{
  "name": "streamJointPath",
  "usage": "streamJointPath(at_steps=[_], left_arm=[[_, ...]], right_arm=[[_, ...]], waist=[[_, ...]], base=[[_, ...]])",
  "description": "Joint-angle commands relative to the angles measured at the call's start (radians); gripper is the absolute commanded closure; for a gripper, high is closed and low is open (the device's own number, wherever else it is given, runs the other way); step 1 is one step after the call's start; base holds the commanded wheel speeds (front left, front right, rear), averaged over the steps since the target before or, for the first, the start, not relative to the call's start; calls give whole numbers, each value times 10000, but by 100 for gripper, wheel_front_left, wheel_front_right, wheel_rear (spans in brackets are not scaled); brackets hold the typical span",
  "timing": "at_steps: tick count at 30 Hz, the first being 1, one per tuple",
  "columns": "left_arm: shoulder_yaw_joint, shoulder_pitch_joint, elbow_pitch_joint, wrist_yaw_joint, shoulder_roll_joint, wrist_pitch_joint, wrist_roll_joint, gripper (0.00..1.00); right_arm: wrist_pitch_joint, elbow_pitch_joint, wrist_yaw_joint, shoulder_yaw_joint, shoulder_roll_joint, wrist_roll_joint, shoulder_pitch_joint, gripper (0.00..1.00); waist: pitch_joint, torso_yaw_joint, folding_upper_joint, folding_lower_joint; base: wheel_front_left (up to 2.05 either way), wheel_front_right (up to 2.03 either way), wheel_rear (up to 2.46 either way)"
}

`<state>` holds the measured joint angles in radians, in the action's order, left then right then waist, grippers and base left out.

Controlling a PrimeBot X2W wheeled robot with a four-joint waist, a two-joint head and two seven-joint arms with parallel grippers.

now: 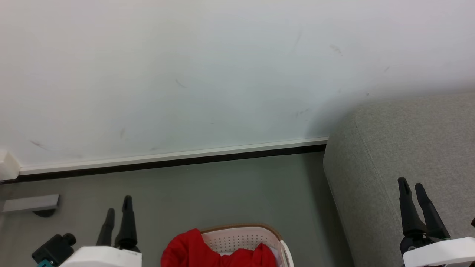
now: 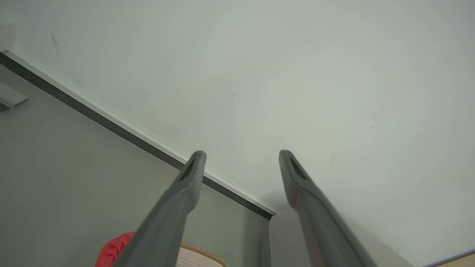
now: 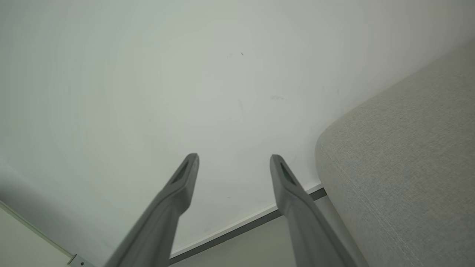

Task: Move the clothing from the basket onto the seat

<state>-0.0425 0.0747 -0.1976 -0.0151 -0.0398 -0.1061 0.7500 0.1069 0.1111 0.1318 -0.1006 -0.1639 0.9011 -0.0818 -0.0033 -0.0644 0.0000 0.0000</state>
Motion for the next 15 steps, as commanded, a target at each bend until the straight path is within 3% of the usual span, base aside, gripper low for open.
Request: streamJointPath(at_steps=[1,15], left_arm=[[-3,44,92,43,-96,-121,-349,0],[22,28,55,233,-108,-501,-1875,0]], right_arm=[[109,-169,-10,-61,-156,-283,-228,0],[489,85,-12,-426,-425,-1490,-222,0]], waist=[[-6,-9,0,0],[-54,-148,0,0]], base=[[0,0,0],[0,0,0]])
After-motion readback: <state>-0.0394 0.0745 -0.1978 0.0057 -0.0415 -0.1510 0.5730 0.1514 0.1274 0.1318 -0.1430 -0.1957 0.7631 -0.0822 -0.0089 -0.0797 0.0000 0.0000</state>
